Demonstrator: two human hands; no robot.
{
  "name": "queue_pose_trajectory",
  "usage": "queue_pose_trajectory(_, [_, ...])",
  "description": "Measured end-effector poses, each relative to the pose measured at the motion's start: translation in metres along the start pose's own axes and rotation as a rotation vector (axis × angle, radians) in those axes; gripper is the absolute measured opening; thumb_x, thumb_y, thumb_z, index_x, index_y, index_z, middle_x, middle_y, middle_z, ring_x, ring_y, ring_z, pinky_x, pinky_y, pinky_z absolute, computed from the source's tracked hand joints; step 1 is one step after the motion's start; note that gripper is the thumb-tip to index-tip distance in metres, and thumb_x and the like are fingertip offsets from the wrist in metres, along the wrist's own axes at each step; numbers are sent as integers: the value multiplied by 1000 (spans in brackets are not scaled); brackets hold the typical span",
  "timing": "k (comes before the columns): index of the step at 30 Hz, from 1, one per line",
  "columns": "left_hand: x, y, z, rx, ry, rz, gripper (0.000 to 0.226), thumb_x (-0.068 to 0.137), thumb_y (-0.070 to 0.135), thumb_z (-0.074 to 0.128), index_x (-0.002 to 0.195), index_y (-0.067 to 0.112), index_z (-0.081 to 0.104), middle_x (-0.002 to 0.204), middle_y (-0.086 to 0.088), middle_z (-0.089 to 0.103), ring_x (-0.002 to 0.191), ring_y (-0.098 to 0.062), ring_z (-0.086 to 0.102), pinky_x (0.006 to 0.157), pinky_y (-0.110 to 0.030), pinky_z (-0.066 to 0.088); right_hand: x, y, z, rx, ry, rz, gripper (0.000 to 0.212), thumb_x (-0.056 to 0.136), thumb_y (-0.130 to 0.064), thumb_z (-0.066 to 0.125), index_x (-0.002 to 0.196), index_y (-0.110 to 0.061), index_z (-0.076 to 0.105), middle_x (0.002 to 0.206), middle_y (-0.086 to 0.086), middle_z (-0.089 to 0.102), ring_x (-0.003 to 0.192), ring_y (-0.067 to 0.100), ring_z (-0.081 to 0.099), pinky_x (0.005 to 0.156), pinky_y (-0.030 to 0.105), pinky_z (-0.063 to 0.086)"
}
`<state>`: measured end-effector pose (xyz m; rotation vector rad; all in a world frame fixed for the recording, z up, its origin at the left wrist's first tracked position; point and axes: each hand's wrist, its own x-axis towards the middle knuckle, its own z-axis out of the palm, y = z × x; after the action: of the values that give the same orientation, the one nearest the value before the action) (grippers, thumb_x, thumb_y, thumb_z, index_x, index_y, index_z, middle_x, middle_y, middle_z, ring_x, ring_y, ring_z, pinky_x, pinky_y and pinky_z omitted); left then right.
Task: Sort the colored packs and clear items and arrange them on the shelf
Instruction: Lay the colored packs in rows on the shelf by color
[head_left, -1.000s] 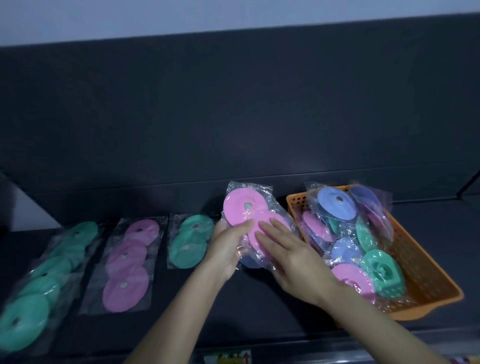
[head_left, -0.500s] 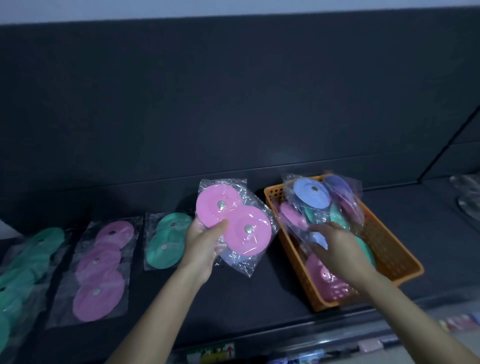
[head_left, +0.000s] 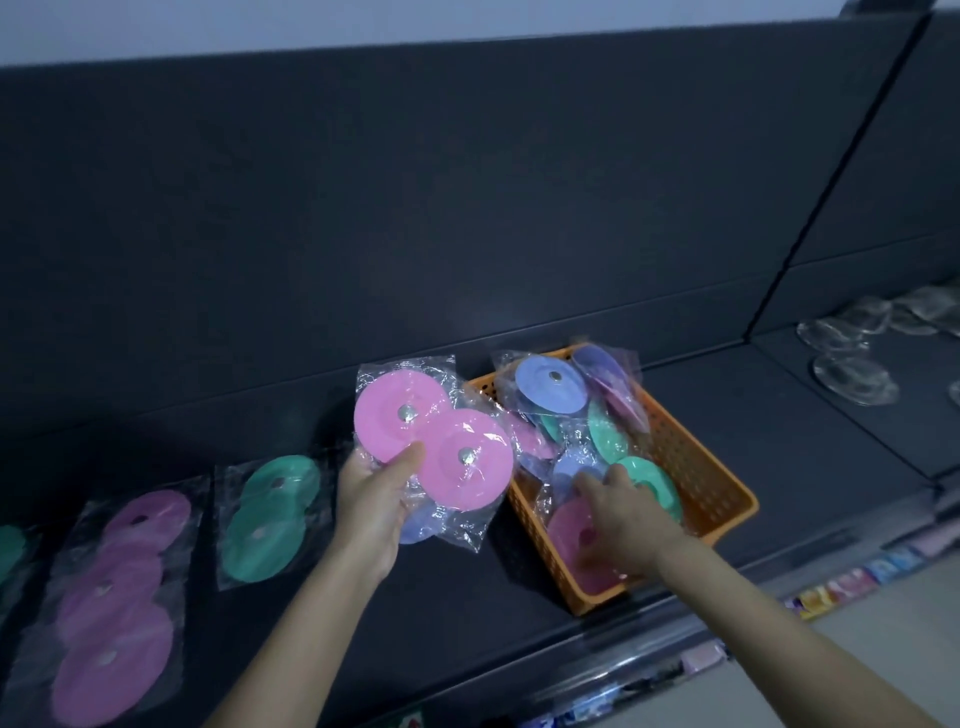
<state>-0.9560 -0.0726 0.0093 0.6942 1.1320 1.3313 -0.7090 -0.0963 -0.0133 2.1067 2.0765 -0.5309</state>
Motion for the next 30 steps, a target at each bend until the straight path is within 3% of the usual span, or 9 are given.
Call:
queue_pose_trajectory(3, [1,-1,-2,4,5,9,29,86,3,64,107,22,63,104,-4,73,92,-20,70,58,-29,56,1,0,0,25,35,-3,47,73,-32,66,113,-20,45,110,7,57,100,29,56,83,36,50])
queue_pose_trajectory(7, [1,2,-8,9,5,50,30,86,2,62,110,20,63,105,-6,72,94,-22,69,62,-30,57,7,5,-17,-25,166,-4,22,77,-27,66,96,-20,58,105,3,52,103,26,49,87,39,48])
queue_pose_trajectory(9, [1,4,-12,17,14,74,29,87,1,62,111,17,63,105,-7,72,95,-23,69,64,-31,57,7,7,-29,62,201,-63,11,79,-22,65,80,-18,54,91,3,56,93,27,55,74,37,49])
queue_pose_trajectory(11, [1,4,-16,43,48,93,28,86,2,62,109,19,64,103,-4,73,95,-23,69,67,-35,57,6,6,-38,173,273,-95,21,82,-17,60,70,-17,44,69,0,55,70,26,57,53,33,39])
queue_pose_trajectory(14, [2,5,-26,98,111,133,27,86,4,63,102,25,66,103,-1,73,98,-23,68,82,-44,54,-2,-5,-51,468,534,-97,23,88,-15,58,71,-19,42,63,-5,54,57,14,52,50,33,40])
queue_pose_trajectory(17, [3,9,-38,118,178,181,31,85,2,63,104,26,66,106,0,72,101,-21,66,88,-44,51,-11,-31,-60,799,808,-157,12,89,-15,62,88,-24,54,77,-20,59,70,-3,57,60,18,47])
queue_pose_trajectory(20, [5,14,-51,112,223,224,32,84,-1,62,95,28,70,100,2,73,94,-20,67,82,-41,52,-6,-63,-47,942,582,-178,9,89,-9,58,90,-8,67,79,2,69,72,19,64,64,33,52])
queue_pose_trajectory(23, [4,15,-61,125,252,230,29,73,8,68,91,31,71,92,3,72,89,-20,65,77,-38,52,2,-88,-21,837,273,-202,17,91,-7,50,76,-11,55,72,5,61,65,17,54,56,22,37])
queue_pose_trajectory(30, [3,11,-69,110,281,202,31,70,9,68,94,28,68,99,0,71,91,-20,66,77,-38,53,17,-86,-14,673,273,-128,15,91,-9,45,81,-19,42,84,5,59,79,25,55,63,27,32])
